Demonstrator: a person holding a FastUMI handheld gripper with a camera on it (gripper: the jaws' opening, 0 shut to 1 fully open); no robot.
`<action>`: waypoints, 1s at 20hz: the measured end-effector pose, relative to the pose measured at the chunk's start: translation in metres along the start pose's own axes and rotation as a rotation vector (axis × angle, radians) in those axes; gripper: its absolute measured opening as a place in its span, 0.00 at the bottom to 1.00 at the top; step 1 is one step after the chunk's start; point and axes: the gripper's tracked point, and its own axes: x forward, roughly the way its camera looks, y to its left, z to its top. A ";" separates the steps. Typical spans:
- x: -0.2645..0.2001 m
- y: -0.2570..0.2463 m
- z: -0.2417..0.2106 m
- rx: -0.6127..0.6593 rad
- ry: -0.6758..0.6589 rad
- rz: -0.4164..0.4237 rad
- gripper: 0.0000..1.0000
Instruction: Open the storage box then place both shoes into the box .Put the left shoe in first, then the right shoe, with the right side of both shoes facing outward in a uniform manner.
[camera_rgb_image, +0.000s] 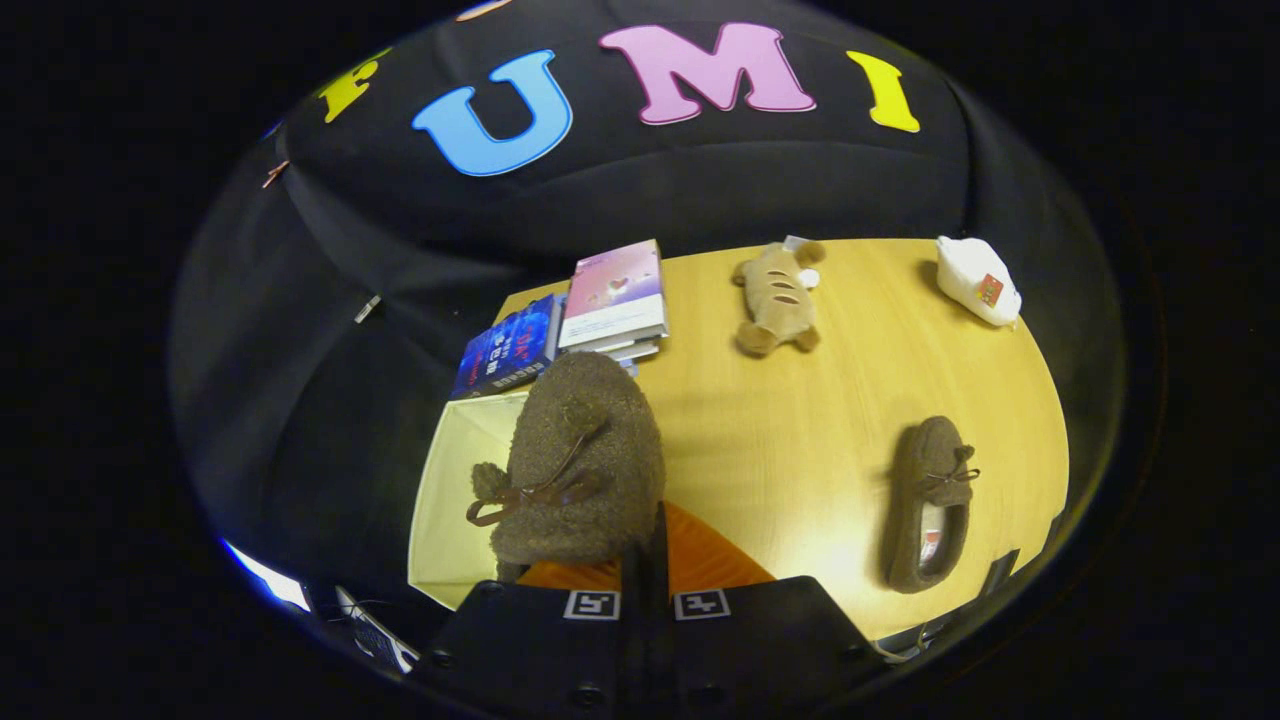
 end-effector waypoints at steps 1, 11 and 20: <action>0.002 0.014 0.001 0.002 0.002 0.009 0.05; 0.059 0.115 -0.033 -0.005 0.121 0.017 0.05; 0.099 0.150 -0.055 0.017 0.180 0.063 0.08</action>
